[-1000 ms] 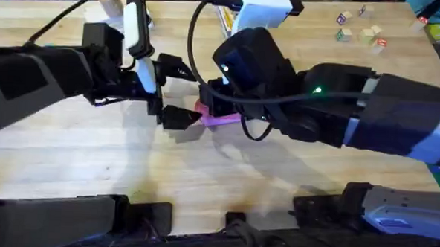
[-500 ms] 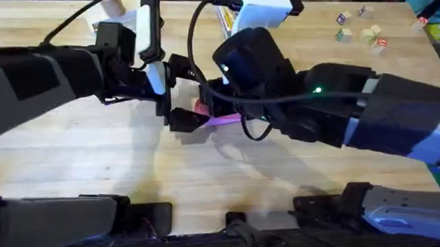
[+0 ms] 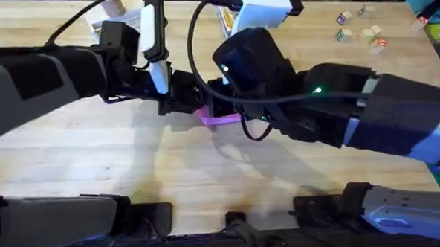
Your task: Unzip the bag, pick up the pens from the table one at a time and place them inside, then zip the bag closed.
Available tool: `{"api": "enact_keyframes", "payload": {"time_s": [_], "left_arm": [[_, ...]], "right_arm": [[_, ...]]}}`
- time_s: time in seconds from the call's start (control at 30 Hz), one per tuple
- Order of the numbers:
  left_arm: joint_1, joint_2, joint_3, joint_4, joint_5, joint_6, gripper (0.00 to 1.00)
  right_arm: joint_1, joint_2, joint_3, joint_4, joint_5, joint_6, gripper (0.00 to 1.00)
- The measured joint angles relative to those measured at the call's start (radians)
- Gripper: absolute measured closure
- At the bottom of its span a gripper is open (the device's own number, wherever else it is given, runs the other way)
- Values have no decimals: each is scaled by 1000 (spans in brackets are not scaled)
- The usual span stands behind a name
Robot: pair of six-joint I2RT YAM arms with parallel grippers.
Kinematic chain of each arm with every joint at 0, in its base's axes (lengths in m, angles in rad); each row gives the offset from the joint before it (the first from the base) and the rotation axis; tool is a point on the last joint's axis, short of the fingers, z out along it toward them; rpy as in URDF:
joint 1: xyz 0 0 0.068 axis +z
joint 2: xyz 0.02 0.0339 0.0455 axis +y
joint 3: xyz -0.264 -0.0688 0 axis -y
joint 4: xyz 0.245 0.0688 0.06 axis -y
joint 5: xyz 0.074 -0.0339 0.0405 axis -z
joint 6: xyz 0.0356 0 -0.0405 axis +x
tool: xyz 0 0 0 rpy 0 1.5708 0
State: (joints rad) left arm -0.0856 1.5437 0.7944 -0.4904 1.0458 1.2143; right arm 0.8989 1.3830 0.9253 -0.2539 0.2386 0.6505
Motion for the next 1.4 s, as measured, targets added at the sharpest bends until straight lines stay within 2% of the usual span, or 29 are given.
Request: {"api": "enact_keyframes", "payload": {"time_s": [0.2,0.3,0.33,0.7,0.87,1.07,1.27,1.4], "left_arm": [[0,0,0,1,0,-4,955],[0,0,0,5,0,-7,956],[-1,0,0,6,-6,-10,956],[-1,0,0,10,-14,-10,957],[-6,0,0,15,-14,-10,958],[-16,0,0,18,-6,-10,957],[-11,0,0,11,-6,-10,958],[-19,0,0,12,6,-10,958]], "right_arm": [[-15,0,0,-1,-4,-16,970],[-58,0,0,-14,-33,-34,970],[-96,-6,0,-37,-41,-55,970],[-285,-21,0,-118,-59,-94,970],[-360,-21,0,-149,-118,-119,970],[-482,-21,-1,-198,-168,-134,970],[-629,-21,-1,-247,-120,-150,970],[-704,-21,-1,-296,-178,-154,970]]}}
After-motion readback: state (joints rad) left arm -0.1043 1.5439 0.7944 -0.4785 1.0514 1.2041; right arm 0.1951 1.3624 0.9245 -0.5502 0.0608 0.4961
